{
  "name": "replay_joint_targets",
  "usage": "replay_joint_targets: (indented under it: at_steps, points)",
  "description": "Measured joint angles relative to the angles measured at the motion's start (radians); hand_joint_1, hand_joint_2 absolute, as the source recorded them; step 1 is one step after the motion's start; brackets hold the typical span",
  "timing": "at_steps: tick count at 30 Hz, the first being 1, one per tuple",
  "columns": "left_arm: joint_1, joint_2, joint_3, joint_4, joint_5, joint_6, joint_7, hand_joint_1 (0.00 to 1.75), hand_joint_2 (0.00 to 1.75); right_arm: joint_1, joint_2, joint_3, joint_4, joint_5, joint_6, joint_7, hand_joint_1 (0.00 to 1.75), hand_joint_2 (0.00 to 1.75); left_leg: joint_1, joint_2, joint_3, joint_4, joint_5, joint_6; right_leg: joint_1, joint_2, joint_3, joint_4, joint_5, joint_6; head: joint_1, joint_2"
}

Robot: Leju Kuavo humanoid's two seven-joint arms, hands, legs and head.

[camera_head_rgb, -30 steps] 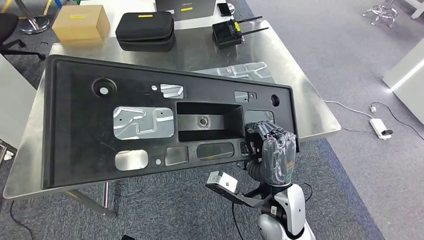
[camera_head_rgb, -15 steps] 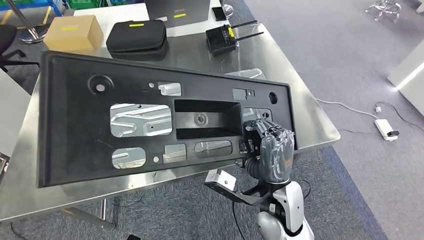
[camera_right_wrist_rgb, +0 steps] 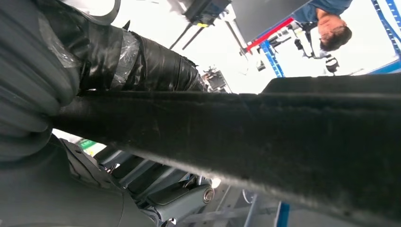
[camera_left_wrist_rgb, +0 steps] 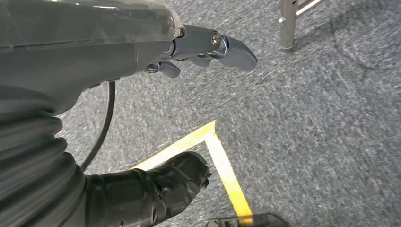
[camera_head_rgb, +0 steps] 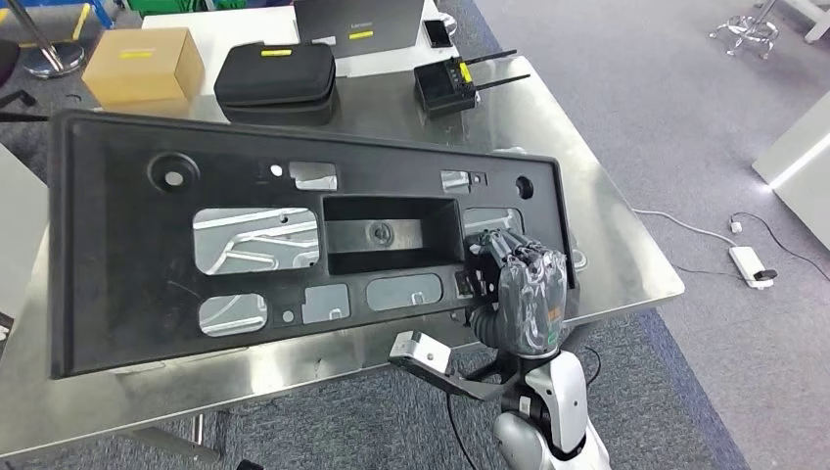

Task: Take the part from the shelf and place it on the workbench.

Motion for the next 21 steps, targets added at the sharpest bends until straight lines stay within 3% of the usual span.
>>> replay_joint_targets:
  at_steps: [2, 3, 4, 6, 7, 8, 10, 12, 14, 16, 17, 18, 19, 21]
  points:
    - [-0.001, 0.000, -0.001, 0.000, -0.001, 0.000, 0.000, 0.00, 1.75, -0.005, 0.000, 0.005, 0.004, 0.002, 0.007, 0.003, 1.75, 1.75, -0.003, 0.000, 0.003, 0.000, -0.004, 0.004, -0.001, 0.000, -0.072, 0.116, -0.031, 0.003, 0.000, 0.000]
    - [-0.001, 0.000, -0.002, 0.000, -0.002, -0.002, 0.000, 0.00, 1.75, -0.007, 0.000, 0.007, 0.007, 0.006, 0.012, 0.006, 1.75, 1.75, -0.004, -0.001, 0.005, 0.000, -0.006, 0.005, -0.001, 0.000, -0.088, 0.128, -0.017, 0.001, 0.000, 0.000]
    - [-0.002, 0.000, -0.003, 0.000, -0.003, -0.005, 0.000, 0.00, 1.75, -0.012, 0.000, 0.010, 0.011, 0.012, 0.016, 0.009, 1.75, 1.75, -0.006, -0.002, 0.010, 0.000, -0.009, 0.006, 0.000, 0.000, -0.085, 0.101, 0.016, -0.004, 0.000, 0.000]
    - [-0.002, -0.001, -0.006, 0.000, -0.005, -0.017, -0.002, 0.00, 1.75, -0.027, 0.001, 0.014, 0.018, 0.026, 0.021, 0.013, 1.75, 1.75, -0.009, -0.004, 0.020, 0.000, -0.016, 0.005, 0.007, 0.000, -0.038, -0.028, 0.101, -0.021, 0.000, 0.000]
    - [-0.003, -0.002, -0.008, 0.000, -0.006, -0.024, -0.004, 0.00, 1.75, -0.037, 0.003, 0.017, 0.022, 0.031, 0.023, 0.015, 1.75, 1.75, -0.011, -0.004, 0.023, 0.000, -0.018, 0.003, 0.011, 0.000, -0.014, -0.087, 0.127, -0.031, -0.001, 0.000]
    - [-0.004, -0.003, -0.011, 0.000, -0.007, -0.031, -0.007, 0.00, 1.75, -0.047, 0.005, 0.020, 0.026, 0.035, 0.026, 0.016, 1.75, 1.75, -0.011, -0.004, 0.024, 0.000, -0.019, -0.001, 0.016, -0.001, 0.001, -0.123, 0.139, -0.038, -0.001, 0.000]
    - [-0.007, -0.005, -0.016, 0.001, -0.008, -0.044, -0.012, 0.00, 1.75, -0.063, 0.012, 0.027, 0.035, 0.043, 0.030, 0.020, 1.75, 1.75, -0.011, -0.003, 0.024, -0.003, -0.019, -0.012, 0.021, -0.001, 0.009, -0.144, 0.137, -0.044, -0.001, 0.000]
    - [-0.007, -0.004, -0.020, 0.001, -0.010, -0.057, -0.018, 0.00, 1.75, -0.075, 0.019, 0.034, 0.045, 0.053, 0.034, 0.024, 1.54, 1.75, -0.011, -0.001, 0.026, -0.001, -0.026, -0.023, 0.013, -0.002, 0.021, -0.162, 0.144, -0.049, -0.001, 0.000]
    - [-0.008, -0.003, -0.023, 0.001, -0.014, -0.067, -0.023, 0.00, 1.75, -0.093, 0.031, 0.044, 0.060, 0.060, 0.038, 0.027, 1.33, 1.75, -0.011, 0.000, 0.002, 0.059, -0.064, -0.033, 0.003, -0.005, 0.035, -0.181, 0.151, -0.054, -0.003, 0.000]
    - [-0.009, -0.002, -0.024, 0.001, -0.018, -0.074, -0.023, 0.00, 1.75, -0.113, 0.042, 0.057, 0.076, 0.066, 0.047, 0.032, 1.32, 1.75, -0.007, 0.000, -0.060, 0.183, -0.119, -0.042, 0.005, -0.006, 0.038, -0.183, 0.150, -0.058, -0.006, 0.000]
    - [-0.008, -0.002, -0.025, 0.001, -0.019, -0.076, -0.022, 0.00, 1.75, -0.120, 0.046, 0.062, 0.086, 0.070, 0.051, 0.036, 1.32, 1.75, -0.004, 0.000, -0.087, 0.233, -0.134, -0.047, 0.005, -0.006, 0.037, -0.182, 0.149, -0.058, -0.005, 0.000]
    - [-0.007, -0.002, -0.025, 0.001, -0.020, -0.077, -0.022, 0.00, 1.75, -0.127, 0.049, 0.067, 0.096, 0.077, 0.054, 0.042, 1.31, 1.75, -0.002, 0.000, -0.102, 0.254, -0.131, -0.051, 0.005, -0.005, 0.038, -0.181, 0.148, -0.058, -0.006, 0.000]
    - [-0.007, -0.001, -0.026, 0.001, -0.019, -0.076, -0.021, 0.00, 1.75, -0.133, 0.052, 0.071, 0.105, 0.087, 0.056, 0.049, 1.31, 1.75, 0.000, 0.000, -0.097, 0.236, -0.108, -0.054, 0.005, -0.005, 0.038, -0.178, 0.146, -0.056, -0.006, 0.000]
    - [-0.008, 0.001, -0.026, 0.001, -0.018, -0.074, -0.020, 0.00, 1.75, -0.147, 0.058, 0.081, 0.122, 0.110, 0.062, 0.063, 1.31, 1.75, 0.004, 0.001, -0.044, 0.113, -0.039, -0.056, 0.003, -0.003, 0.037, -0.167, 0.137, -0.049, -0.005, 0.000]
